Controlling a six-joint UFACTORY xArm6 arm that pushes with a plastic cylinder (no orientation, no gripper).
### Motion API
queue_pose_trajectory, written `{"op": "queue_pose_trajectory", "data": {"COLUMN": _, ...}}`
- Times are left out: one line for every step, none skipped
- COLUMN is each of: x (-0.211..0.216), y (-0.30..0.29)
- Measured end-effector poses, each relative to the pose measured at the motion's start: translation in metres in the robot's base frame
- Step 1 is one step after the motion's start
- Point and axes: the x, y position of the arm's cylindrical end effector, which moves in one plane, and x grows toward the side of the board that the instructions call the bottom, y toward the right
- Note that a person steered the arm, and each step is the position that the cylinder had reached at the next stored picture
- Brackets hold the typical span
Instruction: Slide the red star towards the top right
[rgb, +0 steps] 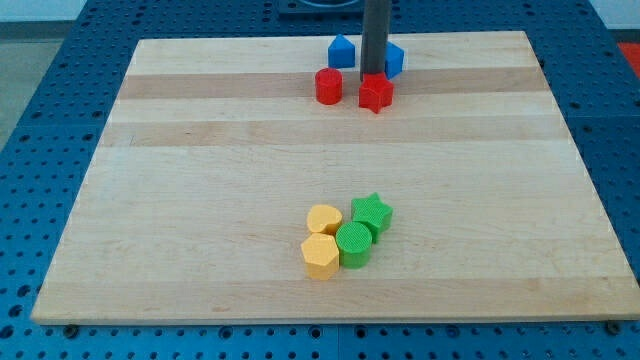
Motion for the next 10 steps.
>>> {"op": "queue_pose_trajectory", "data": {"x": 0.000, "y": -0.022}}
{"op": "queue_pose_trajectory", "data": {"x": 0.003, "y": -0.041}}
{"op": "queue_pose_trajectory", "data": {"x": 0.026, "y": -0.042}}
{"op": "queue_pose_trajectory", "data": {"x": 0.039, "y": -0.037}}
{"op": "queue_pose_trajectory", "data": {"x": 0.039, "y": -0.006}}
{"op": "queue_pose_trajectory", "data": {"x": 0.039, "y": 0.033}}
{"op": "queue_pose_trajectory", "data": {"x": 0.039, "y": 0.061}}
{"op": "queue_pose_trajectory", "data": {"x": 0.054, "y": 0.076}}
{"op": "queue_pose_trajectory", "data": {"x": 0.067, "y": 0.087}}
{"op": "queue_pose_trajectory", "data": {"x": 0.067, "y": 0.103}}
